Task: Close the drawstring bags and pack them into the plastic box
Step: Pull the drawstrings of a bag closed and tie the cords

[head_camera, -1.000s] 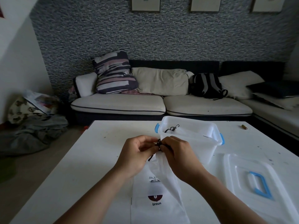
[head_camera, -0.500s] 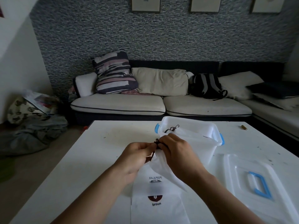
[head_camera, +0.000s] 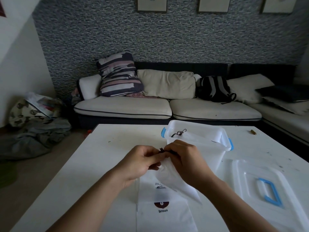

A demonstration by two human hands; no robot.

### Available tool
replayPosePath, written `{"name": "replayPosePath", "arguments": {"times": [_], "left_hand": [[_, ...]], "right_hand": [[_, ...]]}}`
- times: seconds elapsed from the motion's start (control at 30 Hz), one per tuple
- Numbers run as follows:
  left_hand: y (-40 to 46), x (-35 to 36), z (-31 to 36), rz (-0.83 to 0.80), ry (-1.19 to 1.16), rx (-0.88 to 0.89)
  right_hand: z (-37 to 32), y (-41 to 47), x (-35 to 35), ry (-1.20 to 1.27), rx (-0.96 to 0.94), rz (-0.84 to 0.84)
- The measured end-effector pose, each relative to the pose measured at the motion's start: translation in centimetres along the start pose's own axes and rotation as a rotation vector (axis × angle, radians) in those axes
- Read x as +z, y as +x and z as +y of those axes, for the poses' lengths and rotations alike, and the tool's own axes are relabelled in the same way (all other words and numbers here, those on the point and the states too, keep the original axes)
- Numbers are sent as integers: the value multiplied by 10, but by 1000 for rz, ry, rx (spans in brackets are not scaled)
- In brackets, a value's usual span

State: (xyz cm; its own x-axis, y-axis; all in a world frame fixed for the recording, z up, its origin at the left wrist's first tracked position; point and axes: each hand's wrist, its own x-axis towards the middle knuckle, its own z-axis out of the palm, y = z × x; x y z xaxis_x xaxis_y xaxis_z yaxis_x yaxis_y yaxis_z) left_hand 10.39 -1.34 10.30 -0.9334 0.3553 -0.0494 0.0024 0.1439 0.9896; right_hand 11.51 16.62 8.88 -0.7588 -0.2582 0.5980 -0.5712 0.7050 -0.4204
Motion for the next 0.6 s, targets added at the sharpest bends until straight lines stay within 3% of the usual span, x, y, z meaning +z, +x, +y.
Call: {"name": "replayPosePath", "arguments": {"times": [0.23,0.6], "left_hand": [[-1,0,2,191,-105,34],[-1,-10,4,193,55,-8]], "right_hand": [[1,-1,3,-35,-19,20],[-1,-2,1,-50,-15,18]]}}
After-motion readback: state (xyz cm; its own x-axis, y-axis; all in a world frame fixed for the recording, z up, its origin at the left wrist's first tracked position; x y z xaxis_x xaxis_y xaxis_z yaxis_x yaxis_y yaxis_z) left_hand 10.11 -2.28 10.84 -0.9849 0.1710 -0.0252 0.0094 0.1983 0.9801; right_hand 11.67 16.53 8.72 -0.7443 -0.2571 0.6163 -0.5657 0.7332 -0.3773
